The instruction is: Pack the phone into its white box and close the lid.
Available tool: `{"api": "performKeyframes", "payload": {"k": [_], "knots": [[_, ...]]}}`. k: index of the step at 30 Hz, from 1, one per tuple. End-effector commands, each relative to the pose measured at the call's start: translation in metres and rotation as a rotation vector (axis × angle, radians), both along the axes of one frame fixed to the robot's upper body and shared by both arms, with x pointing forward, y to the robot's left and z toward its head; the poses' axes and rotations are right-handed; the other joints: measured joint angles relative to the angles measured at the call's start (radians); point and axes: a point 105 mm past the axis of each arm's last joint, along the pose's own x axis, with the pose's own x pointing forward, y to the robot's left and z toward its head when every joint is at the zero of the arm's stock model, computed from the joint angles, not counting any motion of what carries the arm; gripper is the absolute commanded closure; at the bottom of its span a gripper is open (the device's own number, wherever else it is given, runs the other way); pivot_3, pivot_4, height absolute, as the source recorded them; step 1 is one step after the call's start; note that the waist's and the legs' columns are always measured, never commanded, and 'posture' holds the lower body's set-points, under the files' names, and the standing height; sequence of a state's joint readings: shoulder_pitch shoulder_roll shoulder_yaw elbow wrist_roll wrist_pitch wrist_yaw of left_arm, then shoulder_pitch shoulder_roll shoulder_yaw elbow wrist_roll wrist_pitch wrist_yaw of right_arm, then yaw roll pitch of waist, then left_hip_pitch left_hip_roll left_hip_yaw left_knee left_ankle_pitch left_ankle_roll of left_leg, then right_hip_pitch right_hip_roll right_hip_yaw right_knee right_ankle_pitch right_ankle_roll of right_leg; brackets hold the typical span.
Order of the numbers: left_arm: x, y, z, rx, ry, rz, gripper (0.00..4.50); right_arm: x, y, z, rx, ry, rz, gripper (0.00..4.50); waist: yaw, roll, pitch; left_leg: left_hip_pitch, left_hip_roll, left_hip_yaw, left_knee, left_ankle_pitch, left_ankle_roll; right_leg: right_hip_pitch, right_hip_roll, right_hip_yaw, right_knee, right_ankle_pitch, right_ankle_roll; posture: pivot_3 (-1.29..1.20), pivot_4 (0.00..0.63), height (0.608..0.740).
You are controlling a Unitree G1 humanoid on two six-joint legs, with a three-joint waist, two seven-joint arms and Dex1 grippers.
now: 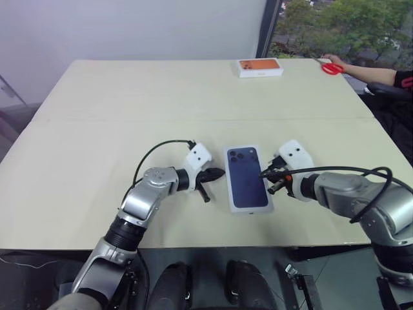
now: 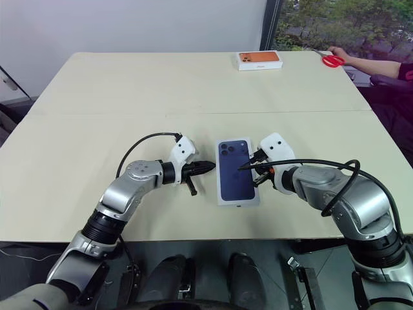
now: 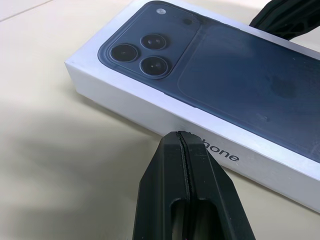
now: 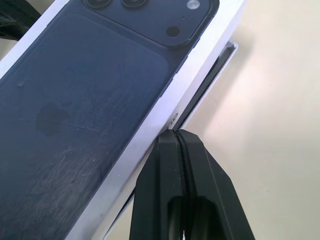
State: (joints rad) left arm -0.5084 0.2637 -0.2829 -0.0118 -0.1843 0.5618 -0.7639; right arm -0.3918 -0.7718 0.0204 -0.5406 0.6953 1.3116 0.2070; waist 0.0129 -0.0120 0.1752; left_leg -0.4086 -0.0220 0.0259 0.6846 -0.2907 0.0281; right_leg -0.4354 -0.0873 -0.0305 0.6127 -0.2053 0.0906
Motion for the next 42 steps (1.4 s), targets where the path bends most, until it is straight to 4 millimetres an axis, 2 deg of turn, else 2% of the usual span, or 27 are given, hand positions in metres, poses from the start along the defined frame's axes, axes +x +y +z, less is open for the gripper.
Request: {"api": "performKeyframes", "payload": {"k": [1, 20, 32, 42], "knots": [[-0.006, -0.014, 0.020, -0.047, -0.054, -0.055, 4.50, -0.001, 0.005, 0.010, 0.024, -0.041, 0.026, 4.45, 0.000, 0.000, 0.000, 0.000, 0.000, 0.000, 0.000, 0.000, 0.000, 0.000, 0.000, 0.000, 0.000, 0.000, 0.000, 0.00, 0.150, 0.740], [0.007, -0.019, 0.023, -0.074, -0.056, -0.003, 4.50, 0.002, 0.010, 0.009, 0.039, -0.045, 0.022, 4.45, 0.000, 0.000, 0.000, 0.000, 0.000, 0.000, 0.000, 0.000, 0.000, 0.000, 0.000, 0.000, 0.000, 0.000, 0.000, 0.00, 0.150, 0.740], [-0.008, -0.020, 0.018, -0.056, -0.036, -0.077, 4.50, 0.002, 0.004, 0.008, 0.031, -0.043, 0.001, 4.45, 0.000, 0.000, 0.000, 0.000, 0.000, 0.000, 0.000, 0.000, 0.000, 0.000, 0.000, 0.000, 0.000, 0.000, 0.000, 0.00, 0.150, 0.740], [-0.008, -0.017, 0.015, -0.040, -0.028, -0.072, 4.50, 0.002, 0.005, 0.008, 0.032, -0.041, 0.004, 4.45, 0.000, 0.000, 0.000, 0.000, 0.000, 0.000, 0.000, 0.000, 0.000, 0.000, 0.000, 0.000, 0.000, 0.000, 0.000, 0.00, 0.150, 0.740]]}}
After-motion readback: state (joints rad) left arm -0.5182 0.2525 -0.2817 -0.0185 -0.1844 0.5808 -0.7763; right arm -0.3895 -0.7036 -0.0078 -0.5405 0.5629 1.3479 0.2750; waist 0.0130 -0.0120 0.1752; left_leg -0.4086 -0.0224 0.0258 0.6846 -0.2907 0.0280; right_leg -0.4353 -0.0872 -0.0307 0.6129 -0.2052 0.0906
